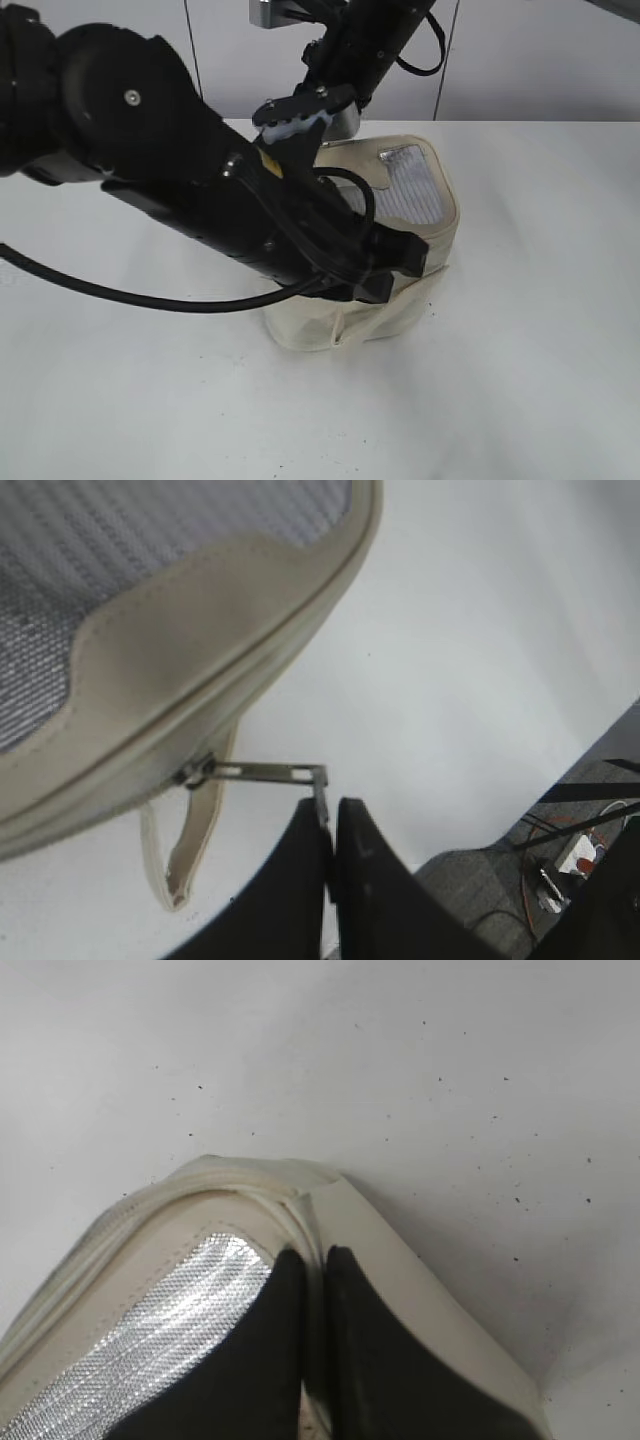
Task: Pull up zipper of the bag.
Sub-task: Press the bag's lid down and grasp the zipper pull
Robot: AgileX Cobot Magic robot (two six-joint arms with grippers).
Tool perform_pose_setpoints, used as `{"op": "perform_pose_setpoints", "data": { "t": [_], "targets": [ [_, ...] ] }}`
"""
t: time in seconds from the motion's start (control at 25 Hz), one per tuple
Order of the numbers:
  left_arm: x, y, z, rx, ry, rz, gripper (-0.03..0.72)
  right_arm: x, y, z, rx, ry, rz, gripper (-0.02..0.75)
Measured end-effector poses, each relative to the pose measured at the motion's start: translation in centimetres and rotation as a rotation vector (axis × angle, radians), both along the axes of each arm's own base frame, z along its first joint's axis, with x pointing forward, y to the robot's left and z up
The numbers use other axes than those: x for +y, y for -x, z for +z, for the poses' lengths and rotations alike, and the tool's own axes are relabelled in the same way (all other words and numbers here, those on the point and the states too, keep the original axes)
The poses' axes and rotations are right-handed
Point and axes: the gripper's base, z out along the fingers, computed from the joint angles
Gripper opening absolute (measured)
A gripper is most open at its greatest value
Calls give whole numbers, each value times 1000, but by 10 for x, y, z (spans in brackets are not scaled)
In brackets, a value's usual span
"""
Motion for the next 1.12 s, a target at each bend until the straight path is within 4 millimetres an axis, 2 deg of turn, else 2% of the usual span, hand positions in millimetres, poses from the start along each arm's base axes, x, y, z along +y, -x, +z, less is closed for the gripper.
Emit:
{"op": "perform_pose_setpoints", "data": {
  "t": [0.28, 0.6, 0.8, 1.12],
  "targets": [
    [-19, -1, -3, -38, 7, -63, -2, 0, 0, 0, -2, 1, 2, 30],
    [-21, -2, -3, -62, 5, -85, -2, -1, -1, 0, -4, 4, 0, 30],
    [-27, 0, -1, -148, 29, -141, -1, -2, -1, 0, -7, 9, 1, 30],
    [-31, -1, -8, -151, 23, -148, -1, -3, -2, -1, -11, 16, 2, 30]
  ]
}}
